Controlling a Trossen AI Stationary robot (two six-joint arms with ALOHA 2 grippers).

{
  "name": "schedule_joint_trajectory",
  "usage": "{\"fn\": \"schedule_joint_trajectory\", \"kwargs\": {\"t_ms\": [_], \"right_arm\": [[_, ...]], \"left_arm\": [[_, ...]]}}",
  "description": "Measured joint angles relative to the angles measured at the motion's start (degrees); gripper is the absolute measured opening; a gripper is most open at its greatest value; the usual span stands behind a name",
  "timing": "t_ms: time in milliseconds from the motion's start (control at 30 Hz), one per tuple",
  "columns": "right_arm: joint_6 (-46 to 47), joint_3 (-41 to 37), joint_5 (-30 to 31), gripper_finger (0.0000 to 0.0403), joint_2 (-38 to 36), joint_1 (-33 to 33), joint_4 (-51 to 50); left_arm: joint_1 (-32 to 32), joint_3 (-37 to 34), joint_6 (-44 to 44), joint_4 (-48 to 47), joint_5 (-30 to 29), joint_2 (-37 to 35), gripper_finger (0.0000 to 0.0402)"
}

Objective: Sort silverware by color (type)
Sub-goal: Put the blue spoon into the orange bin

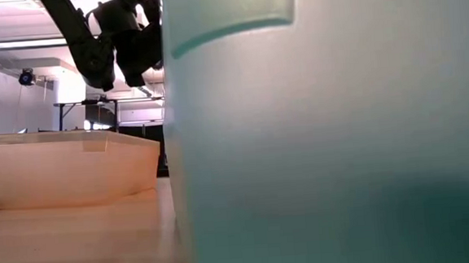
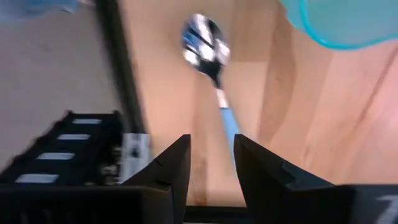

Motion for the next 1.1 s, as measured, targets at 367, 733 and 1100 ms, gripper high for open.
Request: {"fn": "schedule_joint_trajectory", "kwargs": {"t_ms": [367, 733, 1100], "right_arm": [[-1.38, -9.42, -0.05, 0.0119, 0.04, 0.08, 9.34], [-1.00, -13.83, 0.04, 0.0099, 0.06, 0.06, 12.41], [-1.56, -16.01, -2.41, 0.0018, -0.42, -0.05, 14.75]], "left_arm": [[-0.86, 0.00, 0.09, 0.07, -0.04, 0.00, 0.0162], [-0.86, 0.00, 0.11, 0.14, -0.15, 0.00, 0.0162], [-0.86, 0.00, -1.48, 0.20, -0.08, 0.00, 0.0162]]}}
